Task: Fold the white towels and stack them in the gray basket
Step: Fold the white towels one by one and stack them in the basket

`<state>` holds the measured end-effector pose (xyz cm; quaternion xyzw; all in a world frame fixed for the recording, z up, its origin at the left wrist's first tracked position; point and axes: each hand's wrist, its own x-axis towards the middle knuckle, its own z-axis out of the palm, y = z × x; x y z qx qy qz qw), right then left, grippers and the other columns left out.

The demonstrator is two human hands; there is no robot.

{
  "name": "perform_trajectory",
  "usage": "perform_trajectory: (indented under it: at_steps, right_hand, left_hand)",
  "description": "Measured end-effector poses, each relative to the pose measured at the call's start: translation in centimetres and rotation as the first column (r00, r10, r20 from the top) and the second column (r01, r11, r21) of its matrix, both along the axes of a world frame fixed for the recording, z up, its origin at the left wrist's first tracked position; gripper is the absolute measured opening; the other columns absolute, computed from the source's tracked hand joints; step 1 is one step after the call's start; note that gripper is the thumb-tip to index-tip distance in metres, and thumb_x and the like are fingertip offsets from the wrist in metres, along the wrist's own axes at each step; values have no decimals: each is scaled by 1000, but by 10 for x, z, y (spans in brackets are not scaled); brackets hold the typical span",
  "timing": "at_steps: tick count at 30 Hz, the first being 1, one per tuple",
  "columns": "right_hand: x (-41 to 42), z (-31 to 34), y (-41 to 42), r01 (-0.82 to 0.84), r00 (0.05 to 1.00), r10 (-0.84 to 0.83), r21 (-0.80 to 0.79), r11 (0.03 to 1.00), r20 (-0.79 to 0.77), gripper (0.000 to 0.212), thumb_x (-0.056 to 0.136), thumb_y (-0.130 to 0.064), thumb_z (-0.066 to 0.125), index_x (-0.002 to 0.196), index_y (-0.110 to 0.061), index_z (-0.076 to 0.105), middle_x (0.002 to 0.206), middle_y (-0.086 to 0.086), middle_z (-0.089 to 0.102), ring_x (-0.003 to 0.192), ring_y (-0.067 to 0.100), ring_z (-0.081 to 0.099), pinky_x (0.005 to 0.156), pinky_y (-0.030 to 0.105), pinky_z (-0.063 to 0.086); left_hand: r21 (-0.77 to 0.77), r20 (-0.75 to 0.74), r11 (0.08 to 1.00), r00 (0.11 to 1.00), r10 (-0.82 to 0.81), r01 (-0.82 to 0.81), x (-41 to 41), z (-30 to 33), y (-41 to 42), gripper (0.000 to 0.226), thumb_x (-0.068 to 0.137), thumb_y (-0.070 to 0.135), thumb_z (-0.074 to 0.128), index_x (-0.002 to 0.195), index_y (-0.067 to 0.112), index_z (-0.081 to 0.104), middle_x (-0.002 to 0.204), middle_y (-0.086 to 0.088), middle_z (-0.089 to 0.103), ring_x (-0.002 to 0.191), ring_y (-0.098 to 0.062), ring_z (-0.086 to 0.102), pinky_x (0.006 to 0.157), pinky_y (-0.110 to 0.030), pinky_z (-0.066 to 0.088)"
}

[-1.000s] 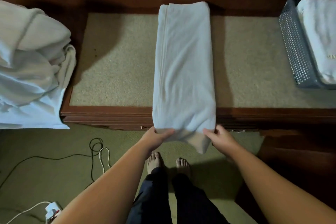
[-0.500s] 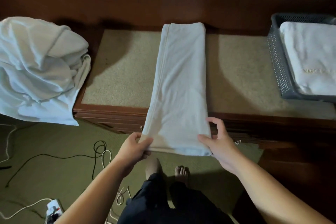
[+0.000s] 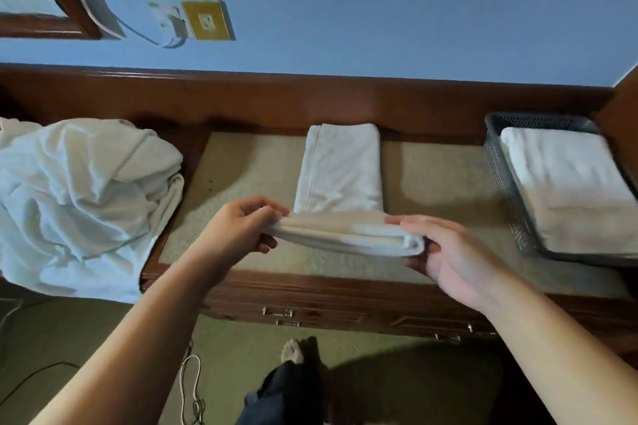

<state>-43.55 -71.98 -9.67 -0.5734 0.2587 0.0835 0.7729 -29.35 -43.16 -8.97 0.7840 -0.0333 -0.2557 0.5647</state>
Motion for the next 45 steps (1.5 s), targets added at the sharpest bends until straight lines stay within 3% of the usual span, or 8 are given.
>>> perform_trajectory:
  at_steps: [4,8,11,16,27,38,42,45]
  right_hand:
    - [61,29,-32,-88,989,84,30,996,121,76,62,-32,98,127,-5,69,122,16,72,97,20,69,75,24,60]
    - [118,33,-58,-143,976,155,-83,986,154,62,77,-3,81,136,-6,63,133,16,68,127,27,64,108,41,50]
    - [161,14,-71,33,988,7,-253,967,152,43,83,-8,80,125,-15,71,115,5,77,105,18,72,89,32,55]
    - [237,-30,-92,200,979,-196,-362,910,49,10,102,-15,65,111,-18,68,89,11,66,65,16,59,56,28,51]
    - [377,-154,-151,133,937,-291,-571,810,-195,13,96,-40,71,103,-29,70,106,0,71,94,23,69,87,49,61]
    - [412,-244,-172,166,879,-396,-610,775,-264,28,87,-42,80,90,-16,68,99,9,73,87,28,70,86,47,61]
    - [396,-228,-144,150,866,-492,-896,417,-84,44,85,-38,76,121,-18,60,131,12,52,117,34,55,99,41,49]
    - [370,-226,-101,28,998,-61,-979,201,16,51,95,-33,62,142,-19,50,150,10,42,138,31,42,111,46,38]
  left_hand:
    - [-65,-46,991,992,-121,118,78,32,-29,32,99,32,69,110,3,73,79,-7,74,66,-16,63,63,-24,56]
    - [-52,7,951,952,-305,305,149,43,-54,41,82,33,88,113,10,72,90,-6,76,76,-14,68,74,-26,58]
    - [28,61,937,935,-351,349,191,34,-74,32,83,18,88,111,13,73,87,-6,78,78,-17,72,68,-23,58]
    - [167,154,958,954,-258,232,249,-13,-120,14,91,29,80,98,20,73,80,-3,77,64,-14,68,54,-23,49]
    - [290,64,954,996,58,-74,362,-166,-213,30,90,44,77,100,17,72,88,0,72,86,-23,70,72,-35,58]
    - [338,-59,883,929,364,-325,376,-258,-248,43,90,60,63,112,23,69,104,-2,71,99,-31,67,93,-46,59]
    - [432,472,762,841,264,-482,348,-239,-258,37,98,39,60,118,8,55,122,-19,55,114,-40,49,100,-48,40]
    - [502,683,841,689,-244,-201,307,-240,-262,38,99,38,57,132,19,59,134,-13,57,121,-37,52,97,-46,44]
